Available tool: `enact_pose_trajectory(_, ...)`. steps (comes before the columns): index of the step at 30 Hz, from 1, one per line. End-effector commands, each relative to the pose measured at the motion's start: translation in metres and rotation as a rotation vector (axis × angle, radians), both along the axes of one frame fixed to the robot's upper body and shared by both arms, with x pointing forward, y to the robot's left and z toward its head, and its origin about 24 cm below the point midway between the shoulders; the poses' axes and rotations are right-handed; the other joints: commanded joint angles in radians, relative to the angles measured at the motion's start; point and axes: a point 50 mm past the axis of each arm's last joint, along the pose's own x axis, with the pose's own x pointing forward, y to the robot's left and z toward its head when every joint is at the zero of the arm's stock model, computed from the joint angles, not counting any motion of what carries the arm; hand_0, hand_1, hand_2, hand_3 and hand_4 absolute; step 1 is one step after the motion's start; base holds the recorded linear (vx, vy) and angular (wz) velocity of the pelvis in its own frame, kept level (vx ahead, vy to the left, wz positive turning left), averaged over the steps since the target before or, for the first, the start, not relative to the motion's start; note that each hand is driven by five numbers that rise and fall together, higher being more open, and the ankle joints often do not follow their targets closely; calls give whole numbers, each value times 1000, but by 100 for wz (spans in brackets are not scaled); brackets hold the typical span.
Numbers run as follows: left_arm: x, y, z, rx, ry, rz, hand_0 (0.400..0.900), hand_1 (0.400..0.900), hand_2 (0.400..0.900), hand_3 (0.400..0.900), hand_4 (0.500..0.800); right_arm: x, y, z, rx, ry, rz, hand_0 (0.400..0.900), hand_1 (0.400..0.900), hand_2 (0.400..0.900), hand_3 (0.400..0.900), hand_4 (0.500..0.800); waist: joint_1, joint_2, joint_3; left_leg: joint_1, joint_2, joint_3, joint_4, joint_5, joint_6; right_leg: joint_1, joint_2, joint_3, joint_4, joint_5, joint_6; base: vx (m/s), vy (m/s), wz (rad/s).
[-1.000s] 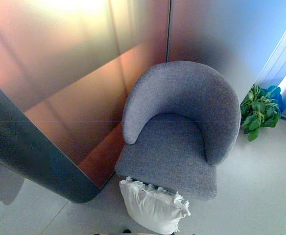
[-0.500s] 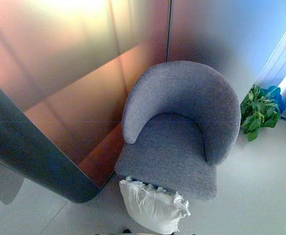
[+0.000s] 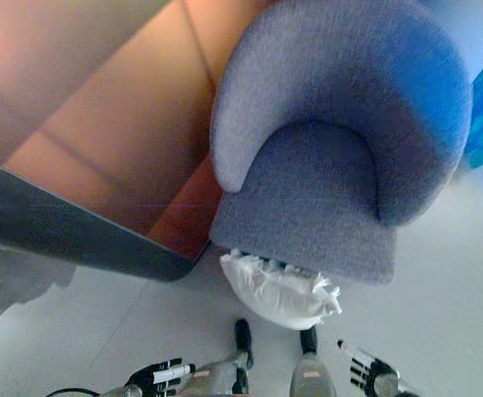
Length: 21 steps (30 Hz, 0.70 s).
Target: Pick up the pillow and put it on the sofa.
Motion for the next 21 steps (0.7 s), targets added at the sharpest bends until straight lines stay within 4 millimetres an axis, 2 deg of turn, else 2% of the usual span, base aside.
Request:
enact_pose_trajectory(1, 4, 21, 6, 52, 2, -52, 900, 900, 900, 900, 800, 23, -13, 15, -34, -97, -29, 900, 900, 900, 900, 800, 9, -27, 58, -14, -100, -22, 92, -144, -8, -90, -23, 6, 145, -94, 13, -98, 18, 6)
enact_pose_trajectory(6, 19, 25, 14, 27, -61, -63, 900, 900, 900, 900, 800, 49, -25, 34, -44, -205, -29, 900, 900, 900, 900, 800, 18, -2, 109, -81, -112, -28, 105, -128, -10, -163, -25, -4, 170, -93, 5, -99, 1, 7)
enact_pose_trajectory(12, 40, 18, 22, -28, -155, -51, 900, 900, 900, 900, 800, 80, -36, 61, -41, -340, -26, 900, 900, 900, 900, 800, 28, 20, 164, -180, -114, -27, 153, -120, -15, -269, -28, -26, 239, -100, -7, -87, -2, 10)
enact_pose_trajectory(15, 47, 14, 25, -50, -185, -53, 900, 900, 900, 900, 800, 89, -45, 74, -48, -397, -34, 900, 900, 900, 900, 800, 29, 29, 182, -220, -115, -26, 179, -119, -18, -314, -33, -37, 268, -102, -9, -64, 10, 12)
enact_pose_trajectory(21, 64, 7, 35, -89, -274, -32, 900, 900, 900, 900, 800, 114, -67, 112, -83, -533, -41, 900, 900, 900, 900, 800, 38, 57, 223, -341, -117, -23, 250, -119, -21, -448, -41, -58, 363, -116, -16, -76, 4, 13)
